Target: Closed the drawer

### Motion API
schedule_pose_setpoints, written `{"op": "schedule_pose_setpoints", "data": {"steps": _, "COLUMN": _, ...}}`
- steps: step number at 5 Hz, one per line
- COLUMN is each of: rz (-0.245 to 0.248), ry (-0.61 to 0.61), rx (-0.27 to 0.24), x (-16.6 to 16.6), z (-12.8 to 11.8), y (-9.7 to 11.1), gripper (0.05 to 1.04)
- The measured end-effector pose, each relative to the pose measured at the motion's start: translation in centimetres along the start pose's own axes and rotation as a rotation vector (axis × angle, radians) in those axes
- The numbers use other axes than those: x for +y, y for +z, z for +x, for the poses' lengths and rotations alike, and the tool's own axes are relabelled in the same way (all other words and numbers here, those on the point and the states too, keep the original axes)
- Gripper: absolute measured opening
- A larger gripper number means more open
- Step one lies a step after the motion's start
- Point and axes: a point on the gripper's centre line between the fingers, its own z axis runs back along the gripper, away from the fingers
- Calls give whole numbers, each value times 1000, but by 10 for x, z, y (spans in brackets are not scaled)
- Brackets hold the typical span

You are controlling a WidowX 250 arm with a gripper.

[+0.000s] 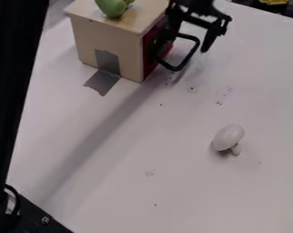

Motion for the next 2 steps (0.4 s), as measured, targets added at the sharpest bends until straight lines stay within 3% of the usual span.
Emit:
{"op": "schedule_pose_setpoints", "data": {"steps": 1, "rz": -47, "ry": -87, "rx": -63, "x": -33, "z": 1, "y": 30, "gripper": 996}}
{"op": "schedule_pose_setpoints", "data": {"steps": 2, "rz": -119, "ry": -94, "rx": -100, "x": -46, "z": -8, "y": 48, "gripper": 996}}
